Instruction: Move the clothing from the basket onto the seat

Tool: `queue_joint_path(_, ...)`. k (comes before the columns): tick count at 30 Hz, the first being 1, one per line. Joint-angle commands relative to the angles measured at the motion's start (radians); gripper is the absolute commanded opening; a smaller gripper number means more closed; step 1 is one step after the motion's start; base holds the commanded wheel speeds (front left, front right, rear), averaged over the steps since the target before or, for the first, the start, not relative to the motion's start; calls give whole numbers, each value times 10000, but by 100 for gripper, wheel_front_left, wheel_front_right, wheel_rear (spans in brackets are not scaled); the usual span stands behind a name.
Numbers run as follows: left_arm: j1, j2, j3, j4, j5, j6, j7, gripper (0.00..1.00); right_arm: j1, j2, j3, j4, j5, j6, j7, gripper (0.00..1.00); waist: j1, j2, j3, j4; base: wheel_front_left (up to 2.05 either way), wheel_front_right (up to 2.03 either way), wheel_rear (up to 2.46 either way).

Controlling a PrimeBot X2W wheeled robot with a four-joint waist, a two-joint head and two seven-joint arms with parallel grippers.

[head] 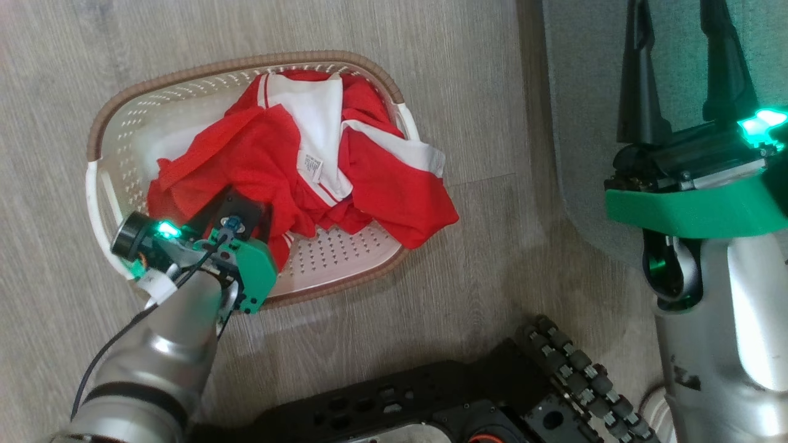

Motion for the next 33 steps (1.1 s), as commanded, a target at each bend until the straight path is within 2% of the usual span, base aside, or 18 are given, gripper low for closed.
queue_joint_path(1, 119, 218, 96, 179, 129, 151, -122, 100, 112, -39, 191, -354, 115, -2, -63, 100, -2, 0, 17, -20, 0, 0, 0)
queue_joint_path(4, -7, 196, 55, 440, 139, 264, -97, 100, 104, -39, 199, -345, 127, -2, -63, 100, -2, 0, 32, -40, 0, 0, 0)
queue_joint_path(5, -63, 186, 26, 546, 149, 305, -67, 93, 98, -39, 200, -341, 135, -2, -63, 100, -2, 0, 40, -51, 0, 0, 0)
queue_joint_path(6, -114, 177, -7, 634, 160, 331, -37, 75, 89, -39, 199, -340, 146, -2, -63, 100, -2, 0, 48, -60, 0, 0, 0)
queue_joint_path(7, -158, 166, -33, 709, 161, 344, -7, 47, 79, -39, 196, -338, 155, -2, -63, 100, -2, 0, 55, -66, 0, 0, 0)
queue_joint_path(9, -223, 141, -71, 823, 140, 355, 27, 26, 61, -39, 190, -322, 170, -2, -63, 100, -2, 0, 57, -73, 0, 0, 0)
queue_joint_path(10, -248, 125, -87, 866, 126, 362, 32, 9, 53, -39, 187, -308, 176, -2, -63, 100, -2, 0, 50, -74, 0, 0, 0)
queue_joint_path(11, -266, 103, -100, 903, 108, 369, 32, 0, 50, -39, 186, -287, 179, -2, -63, 100, -2, 0, 26, -73, 0, 0, 0)
queue_joint_path(22, -47, -137, -89, 532, -348, 240, -110, 0, 230, -39, 125, 300, 113, -2, -63, 100, -2, 0, -1197, 120, 0, 0, 0)
queue_joint_path(29, 595, -246, -115, -983, -731, -46, -119, 0, 591, -39, 119, 961, -89, -2, -63, 100, -2, 0, -2663, 516, 0, 0, 0)
queue_joint_path(33, 1124, -370, 9, -1921, -1218, -248, -120, 0, 1015, -39, 77, 1482, -308, -2, -63, 100, -2, 0, -3906, 878, 0, 0, 0)
